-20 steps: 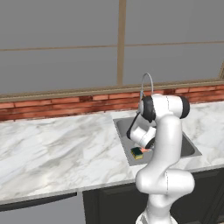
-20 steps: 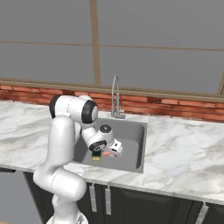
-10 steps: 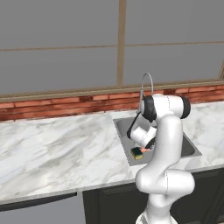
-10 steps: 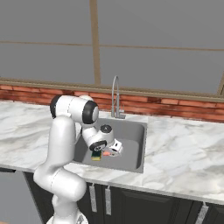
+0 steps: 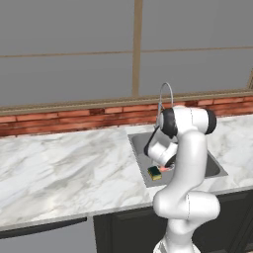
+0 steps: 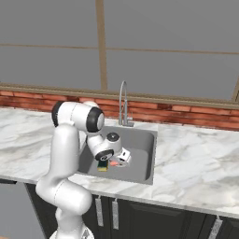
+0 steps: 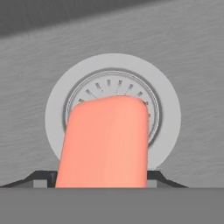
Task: Pick up the bar soap and sponge from the sink, and place them back in the cabinet, and close the cabinet doors.
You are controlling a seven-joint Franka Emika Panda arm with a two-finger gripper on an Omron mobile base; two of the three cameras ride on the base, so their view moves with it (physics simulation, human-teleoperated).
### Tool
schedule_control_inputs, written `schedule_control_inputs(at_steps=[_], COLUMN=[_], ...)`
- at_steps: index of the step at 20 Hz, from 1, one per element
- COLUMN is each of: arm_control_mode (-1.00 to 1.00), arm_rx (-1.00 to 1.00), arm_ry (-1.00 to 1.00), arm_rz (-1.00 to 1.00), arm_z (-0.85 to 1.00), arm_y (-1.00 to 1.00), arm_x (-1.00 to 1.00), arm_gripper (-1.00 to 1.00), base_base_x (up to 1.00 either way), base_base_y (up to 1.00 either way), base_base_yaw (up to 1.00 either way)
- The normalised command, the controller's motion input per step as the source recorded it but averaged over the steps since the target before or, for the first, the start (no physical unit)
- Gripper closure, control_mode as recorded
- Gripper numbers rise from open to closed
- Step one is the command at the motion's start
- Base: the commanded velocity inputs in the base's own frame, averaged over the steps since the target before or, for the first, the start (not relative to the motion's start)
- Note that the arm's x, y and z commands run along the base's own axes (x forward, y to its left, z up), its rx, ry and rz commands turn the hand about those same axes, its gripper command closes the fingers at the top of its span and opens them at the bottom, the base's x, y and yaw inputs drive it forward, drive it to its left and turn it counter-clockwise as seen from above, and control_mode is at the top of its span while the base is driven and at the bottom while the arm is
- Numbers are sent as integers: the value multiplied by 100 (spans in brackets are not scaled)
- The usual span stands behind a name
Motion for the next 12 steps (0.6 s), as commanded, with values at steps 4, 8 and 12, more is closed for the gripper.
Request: schedule_control_inputs(at_steps=[4, 8, 12], arm_control_mode=[-100, -100, -100], arm_rx=[0, 0, 0], arm_ry=[0, 0, 0], arm_rz=[0, 0, 0], arm_z=[26, 26, 37], arm_y=[-19, -17, -13], arm_x=[-25, -32, -27], arm_gripper=[100, 100, 100], base_base_x=[0, 0, 0], base_base_y=[0, 0, 0], base_base_yaw=[0, 0, 0])
